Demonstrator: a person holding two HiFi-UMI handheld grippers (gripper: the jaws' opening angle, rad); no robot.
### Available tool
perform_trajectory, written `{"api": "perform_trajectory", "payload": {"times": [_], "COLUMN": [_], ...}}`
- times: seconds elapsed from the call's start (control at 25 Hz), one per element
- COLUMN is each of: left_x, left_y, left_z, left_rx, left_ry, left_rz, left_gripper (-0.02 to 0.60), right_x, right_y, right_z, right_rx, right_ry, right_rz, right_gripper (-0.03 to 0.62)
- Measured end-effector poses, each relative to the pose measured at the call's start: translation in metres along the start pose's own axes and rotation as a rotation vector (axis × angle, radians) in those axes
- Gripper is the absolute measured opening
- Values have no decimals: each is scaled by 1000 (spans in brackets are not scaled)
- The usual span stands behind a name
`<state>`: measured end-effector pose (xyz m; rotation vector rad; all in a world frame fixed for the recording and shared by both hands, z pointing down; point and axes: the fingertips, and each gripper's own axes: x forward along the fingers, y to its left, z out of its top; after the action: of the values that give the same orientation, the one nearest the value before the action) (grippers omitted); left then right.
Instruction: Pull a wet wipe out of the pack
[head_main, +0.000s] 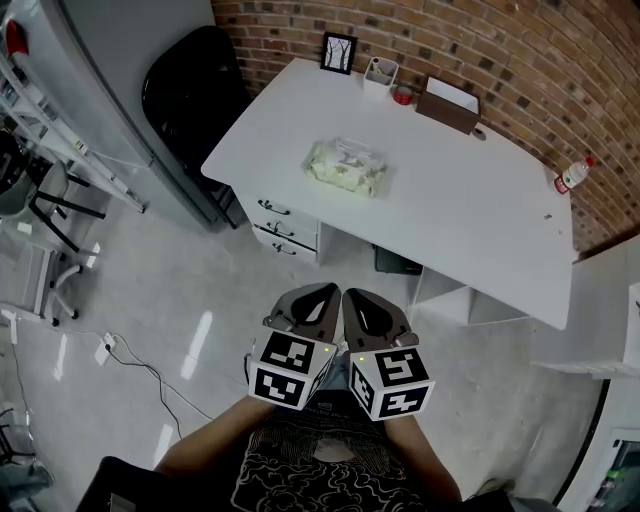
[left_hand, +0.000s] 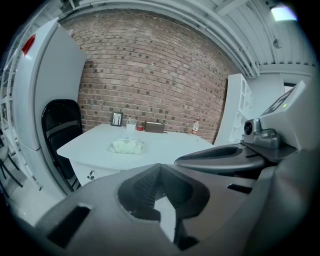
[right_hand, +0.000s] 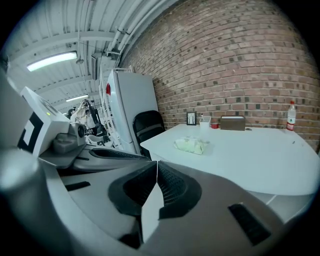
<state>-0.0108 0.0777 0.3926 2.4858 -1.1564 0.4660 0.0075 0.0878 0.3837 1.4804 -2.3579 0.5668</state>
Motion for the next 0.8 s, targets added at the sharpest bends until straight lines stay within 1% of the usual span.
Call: {"api": "perform_trajectory", "payload": {"times": [0.32, 0.8], "left_x": [41, 87], "left_y": [9, 7], "left_z": [18, 40], "left_rx": [-11, -23], "left_ry": [16, 40], "left_rz": [35, 107], "left_gripper": [12, 12], "right_x": [23, 42], "right_y": [-38, -85], "right_z": [14, 34], "right_rx": [1, -5], "right_ry": [13, 25], "right_rz": [35, 110], "right_gripper": [18, 18]}}
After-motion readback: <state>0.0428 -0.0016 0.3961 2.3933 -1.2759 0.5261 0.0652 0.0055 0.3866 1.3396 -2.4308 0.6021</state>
